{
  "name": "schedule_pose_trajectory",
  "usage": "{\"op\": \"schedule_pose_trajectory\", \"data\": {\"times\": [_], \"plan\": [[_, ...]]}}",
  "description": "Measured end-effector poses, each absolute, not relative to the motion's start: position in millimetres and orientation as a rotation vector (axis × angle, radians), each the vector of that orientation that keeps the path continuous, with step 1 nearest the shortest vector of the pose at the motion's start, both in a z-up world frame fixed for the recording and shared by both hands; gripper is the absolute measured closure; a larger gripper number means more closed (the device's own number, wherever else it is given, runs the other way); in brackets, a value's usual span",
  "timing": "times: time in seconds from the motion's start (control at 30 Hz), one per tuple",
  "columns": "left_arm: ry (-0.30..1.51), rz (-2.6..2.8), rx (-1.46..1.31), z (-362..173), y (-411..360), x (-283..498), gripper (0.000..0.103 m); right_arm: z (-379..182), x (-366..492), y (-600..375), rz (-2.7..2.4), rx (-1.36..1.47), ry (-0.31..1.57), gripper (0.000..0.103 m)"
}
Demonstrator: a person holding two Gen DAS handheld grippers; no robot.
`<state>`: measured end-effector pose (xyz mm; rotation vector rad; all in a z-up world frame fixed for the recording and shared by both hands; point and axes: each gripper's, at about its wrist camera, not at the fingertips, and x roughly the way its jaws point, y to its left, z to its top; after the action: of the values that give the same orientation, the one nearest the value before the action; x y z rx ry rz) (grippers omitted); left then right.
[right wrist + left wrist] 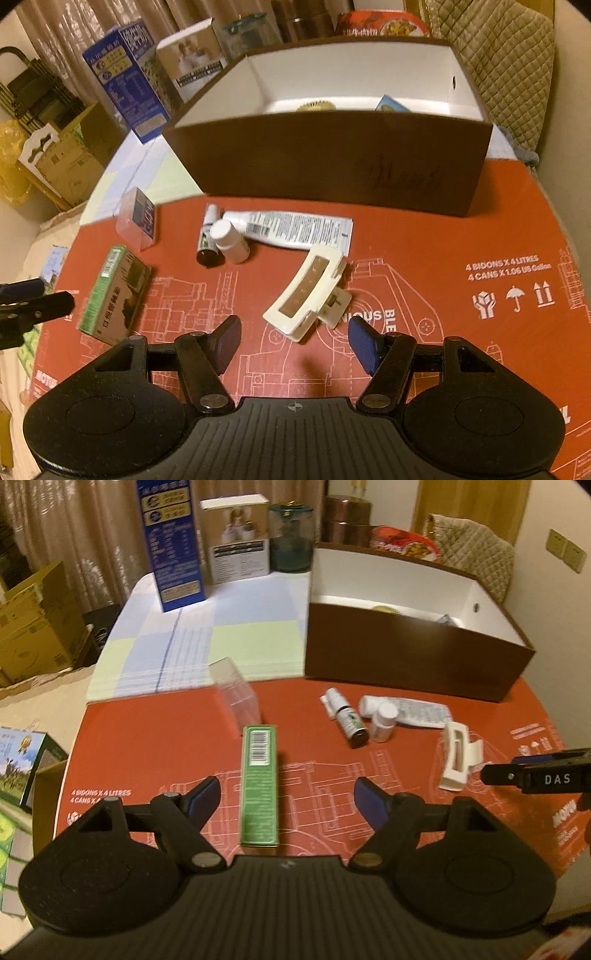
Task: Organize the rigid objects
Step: 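Grasp the green barcode box with the left tool while the right tool grasps the white hair clip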
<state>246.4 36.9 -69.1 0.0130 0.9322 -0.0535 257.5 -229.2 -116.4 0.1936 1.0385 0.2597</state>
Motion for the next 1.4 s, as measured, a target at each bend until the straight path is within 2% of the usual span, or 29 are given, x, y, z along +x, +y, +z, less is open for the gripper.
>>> {"op": "schedule_pose_trajectory", "data": {"times": [0.8, 0.87, 0.93, 1.0, 1.03, 1.17, 1.4], "plan": [[1.012, -0.028, 0.023, -119.2, 52.8, 272.7, 0.028, -163.1, 287.1, -202.5, 0.154, 0.15, 1.064, 0.042], [1.015, -0.033, 0.024, -121.3, 53.3, 273.6, 0.03, -164.6, 285.9, -200.5, 0.162, 0.119, 1.069, 0.051], [1.019, -0.038, 0.023, -122.9, 53.8, 275.2, 0.033, -164.3, 283.6, -200.2, 0.175, 0.09, 1.064, 0.054], [1.026, -0.042, 0.022, -124.9, 53.6, 277.6, 0.035, -164.3, 281.8, -201.8, 0.181, 0.064, 1.071, 0.066], [1.029, -0.045, 0.021, -125.8, 53.4, 278.8, 0.036, -165.0, 281.1, -203.9, 0.179, 0.057, 1.08, 0.07], [1.034, -0.058, 0.026, -128.7, 51.5, 282.3, 0.039, -167.7, 276.1, -220.2, 0.161, 0.089, 1.108, 0.07], [1.066, -0.059, 0.042, -140.8, 47.5, 292.4, 0.058, -167.2, 269.9, -226.9, 0.191, 0.116, 1.112, 0.068]]}}
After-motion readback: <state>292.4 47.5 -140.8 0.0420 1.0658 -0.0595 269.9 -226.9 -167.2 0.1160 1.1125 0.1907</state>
